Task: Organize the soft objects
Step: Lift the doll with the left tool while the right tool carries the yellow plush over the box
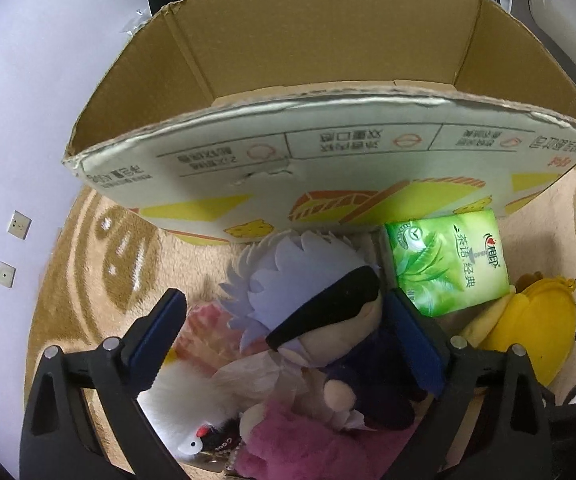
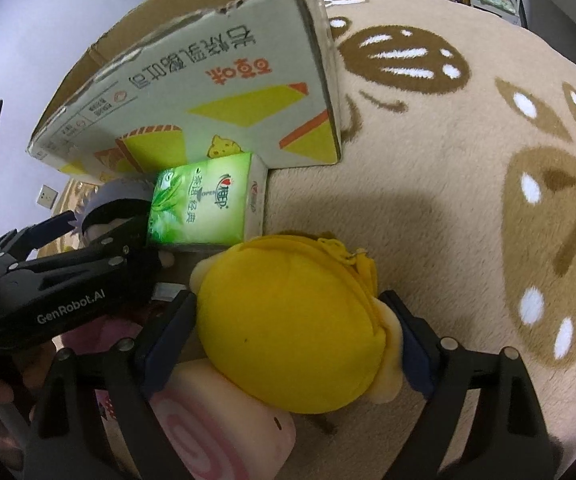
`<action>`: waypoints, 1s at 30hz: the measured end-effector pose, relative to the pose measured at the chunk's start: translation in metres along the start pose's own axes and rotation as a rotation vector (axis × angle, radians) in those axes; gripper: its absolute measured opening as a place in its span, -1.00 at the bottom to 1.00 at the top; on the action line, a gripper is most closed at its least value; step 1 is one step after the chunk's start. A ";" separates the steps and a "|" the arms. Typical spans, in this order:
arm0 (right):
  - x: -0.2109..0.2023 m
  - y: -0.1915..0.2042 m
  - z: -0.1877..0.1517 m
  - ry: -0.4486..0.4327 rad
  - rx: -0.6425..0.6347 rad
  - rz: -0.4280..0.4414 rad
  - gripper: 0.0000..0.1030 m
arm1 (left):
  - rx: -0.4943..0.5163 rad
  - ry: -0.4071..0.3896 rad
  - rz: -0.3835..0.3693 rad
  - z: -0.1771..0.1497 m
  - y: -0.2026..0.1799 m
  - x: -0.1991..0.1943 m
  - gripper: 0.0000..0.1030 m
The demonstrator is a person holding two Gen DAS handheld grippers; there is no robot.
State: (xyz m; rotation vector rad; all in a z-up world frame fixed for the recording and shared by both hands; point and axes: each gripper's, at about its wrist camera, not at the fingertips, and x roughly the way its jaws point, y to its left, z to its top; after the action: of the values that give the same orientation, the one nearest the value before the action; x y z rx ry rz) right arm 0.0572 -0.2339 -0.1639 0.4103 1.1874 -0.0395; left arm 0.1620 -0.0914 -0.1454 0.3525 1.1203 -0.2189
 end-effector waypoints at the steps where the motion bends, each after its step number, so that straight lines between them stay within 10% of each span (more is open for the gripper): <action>1: 0.001 0.000 0.000 0.006 -0.002 -0.004 0.85 | 0.003 -0.001 0.000 0.000 0.000 0.000 0.87; 9: 0.014 0.020 -0.003 0.030 -0.056 -0.060 0.85 | 0.005 0.022 -0.026 0.000 -0.002 0.007 0.77; 14: 0.016 0.024 -0.002 0.022 -0.040 -0.060 0.73 | -0.012 0.032 -0.115 -0.001 -0.002 0.006 0.16; 30: -0.011 -0.001 0.016 -0.058 -0.010 -0.048 0.69 | -0.076 -0.123 -0.093 -0.015 0.027 -0.045 0.08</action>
State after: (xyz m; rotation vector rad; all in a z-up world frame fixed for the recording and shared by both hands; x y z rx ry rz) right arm 0.0674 -0.2419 -0.1491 0.3694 1.1400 -0.0859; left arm 0.1400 -0.0612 -0.1057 0.2166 1.0217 -0.2756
